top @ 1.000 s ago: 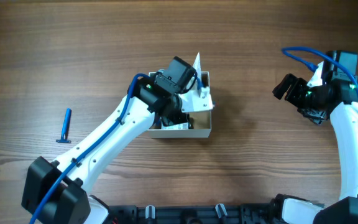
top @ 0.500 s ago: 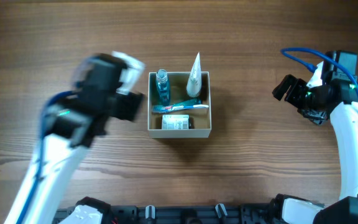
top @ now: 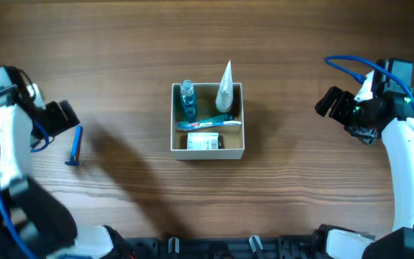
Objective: Pack container
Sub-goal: 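Grasp the blue razor with the left gripper, then place the razor into the box and release it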
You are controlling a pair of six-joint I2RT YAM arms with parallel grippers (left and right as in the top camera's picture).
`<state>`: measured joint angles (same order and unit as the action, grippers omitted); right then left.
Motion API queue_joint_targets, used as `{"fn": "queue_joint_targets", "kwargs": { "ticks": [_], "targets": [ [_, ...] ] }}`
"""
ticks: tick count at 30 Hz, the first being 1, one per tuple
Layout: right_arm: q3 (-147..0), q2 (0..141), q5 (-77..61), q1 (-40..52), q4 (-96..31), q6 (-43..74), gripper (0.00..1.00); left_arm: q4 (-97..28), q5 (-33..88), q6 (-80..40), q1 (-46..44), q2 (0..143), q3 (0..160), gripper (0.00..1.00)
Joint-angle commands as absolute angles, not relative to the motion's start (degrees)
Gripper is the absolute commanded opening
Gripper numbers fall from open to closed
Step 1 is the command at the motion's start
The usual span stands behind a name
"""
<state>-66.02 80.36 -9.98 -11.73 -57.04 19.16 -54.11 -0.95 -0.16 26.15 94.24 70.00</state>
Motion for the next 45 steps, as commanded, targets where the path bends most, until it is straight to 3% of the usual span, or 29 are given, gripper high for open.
{"fn": "queue_joint_targets", "kwargs": {
  "ticks": [1,16,21,24,28,30,37,39,45],
  "targets": [
    [-65.7,80.6,-9.0,-11.8,-57.0,18.2,1.00,-52.6,2.3,-0.4,23.3,102.8,69.2,1.00],
    [-65.7,80.6,-9.0,-11.8,-57.1,18.1,1.00,-51.4,-3.1,-0.5,20.4,113.6,68.3,0.98],
    [-65.7,80.6,-9.0,-11.8,-57.2,18.1,1.00,-51.4,-3.7,-0.5,20.4,113.6,67.3,0.74],
    [-65.7,80.6,-9.0,-11.8,-57.7,18.1,1.00,-51.6,-2.4,-0.5,20.4,113.6,67.3,0.65],
    [-65.7,80.6,-9.0,-11.8,-57.7,18.1,1.00,-51.7,-2.4,-0.5,20.4,113.6,67.3,0.34],
    [-65.7,80.6,-9.0,-11.8,-57.8,18.1,1.00,-51.8,-1.9,-0.5,20.4,113.6,67.3,0.27],
    [-65.7,80.6,-9.0,-11.8,-57.7,18.1,1.00,-51.9,-1.7,-0.5,20.4,113.6,67.3,0.13],
    [-65.7,80.6,-9.0,-11.8,-57.7,18.1,1.00,-51.9,-1.3,-0.5,20.4,113.6,67.3,0.04],
    [-65.7,80.6,-9.0,-11.8,-57.7,18.1,1.00,-56.0,4.0,-0.5,20.3,113.2,71.7,0.04]
  ]
}}
